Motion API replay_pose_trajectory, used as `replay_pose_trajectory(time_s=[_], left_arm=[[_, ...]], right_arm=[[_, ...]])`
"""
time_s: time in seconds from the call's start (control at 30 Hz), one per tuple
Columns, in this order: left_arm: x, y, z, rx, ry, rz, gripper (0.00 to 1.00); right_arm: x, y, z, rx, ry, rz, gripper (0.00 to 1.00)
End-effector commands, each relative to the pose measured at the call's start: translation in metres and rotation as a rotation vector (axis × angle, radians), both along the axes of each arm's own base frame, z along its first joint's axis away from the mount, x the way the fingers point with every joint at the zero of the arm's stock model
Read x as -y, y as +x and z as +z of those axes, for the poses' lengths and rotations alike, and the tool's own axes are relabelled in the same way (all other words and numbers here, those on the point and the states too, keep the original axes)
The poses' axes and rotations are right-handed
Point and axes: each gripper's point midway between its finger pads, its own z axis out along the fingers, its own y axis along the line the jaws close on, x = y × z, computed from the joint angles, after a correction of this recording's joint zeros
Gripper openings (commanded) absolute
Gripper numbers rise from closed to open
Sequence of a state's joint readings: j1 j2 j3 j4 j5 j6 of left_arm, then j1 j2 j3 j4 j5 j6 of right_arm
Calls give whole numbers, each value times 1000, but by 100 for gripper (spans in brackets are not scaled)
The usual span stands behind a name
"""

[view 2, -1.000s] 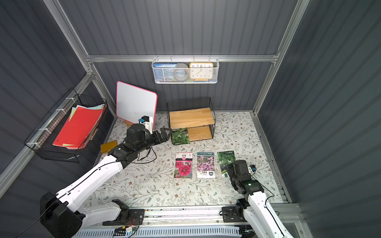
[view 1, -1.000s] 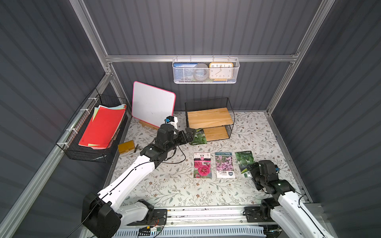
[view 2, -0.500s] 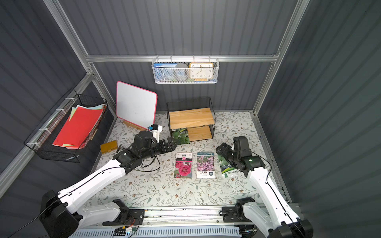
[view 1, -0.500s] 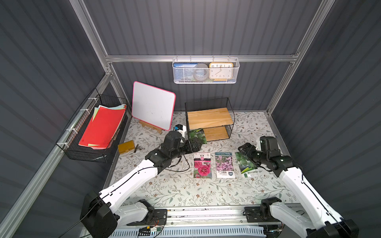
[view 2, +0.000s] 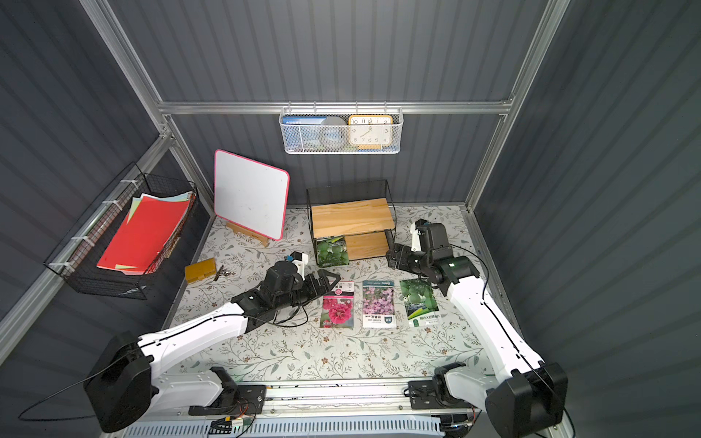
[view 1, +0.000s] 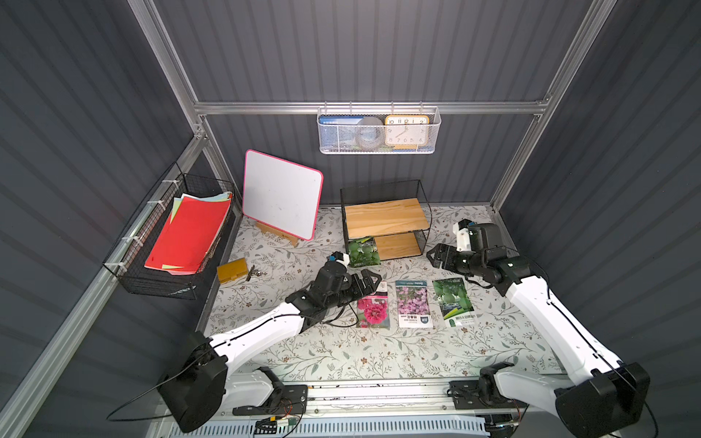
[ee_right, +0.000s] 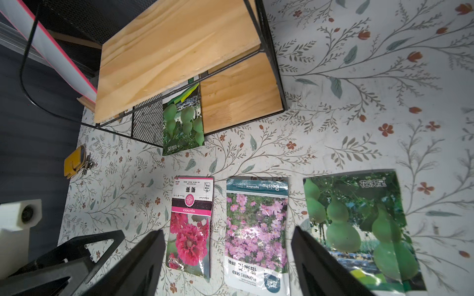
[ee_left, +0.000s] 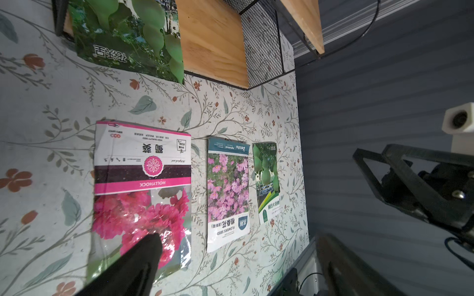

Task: Take the seed bag off the shelf
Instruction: Pick up the seed packet from the shelf.

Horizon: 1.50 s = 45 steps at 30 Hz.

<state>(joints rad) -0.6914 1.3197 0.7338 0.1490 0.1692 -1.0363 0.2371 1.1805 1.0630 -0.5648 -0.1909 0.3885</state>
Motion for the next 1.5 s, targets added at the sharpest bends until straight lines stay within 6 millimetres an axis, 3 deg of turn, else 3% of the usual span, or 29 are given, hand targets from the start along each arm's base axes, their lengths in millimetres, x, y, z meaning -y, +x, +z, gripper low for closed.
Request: replay_pose_trajectory(time_s=[0.0,0.17,0.33,0.53,0.73,0.93,1.23,1.47], left_arm=[[16,16,3,-1,-124,37,100],[29,28,-10,-52,-222,75,97],[16,39,-8,-49,-184,176,89],[6,39,-23,-135,-213,267,79],[13,42,-44,-200,-260,289,78],[16,61,-54,-226,-269,357,74],[-11,87,-64,-242,-232,500,67],[-9,101,-75,-258,-217,516,67]], right_arm=[[-4,0,-2,34,-11,42,82],[-4,-3,-5,38,-17,51,79],[-2,-4,-6,43,-25,48,75],[-4,-3,-10,37,-24,56,73],[-5,-3,-10,44,-20,67,71],[-7,-4,-7,57,-15,75,64],[-4,-7,-9,71,-32,80,61],[-4,-6,-11,66,-25,84,61]])
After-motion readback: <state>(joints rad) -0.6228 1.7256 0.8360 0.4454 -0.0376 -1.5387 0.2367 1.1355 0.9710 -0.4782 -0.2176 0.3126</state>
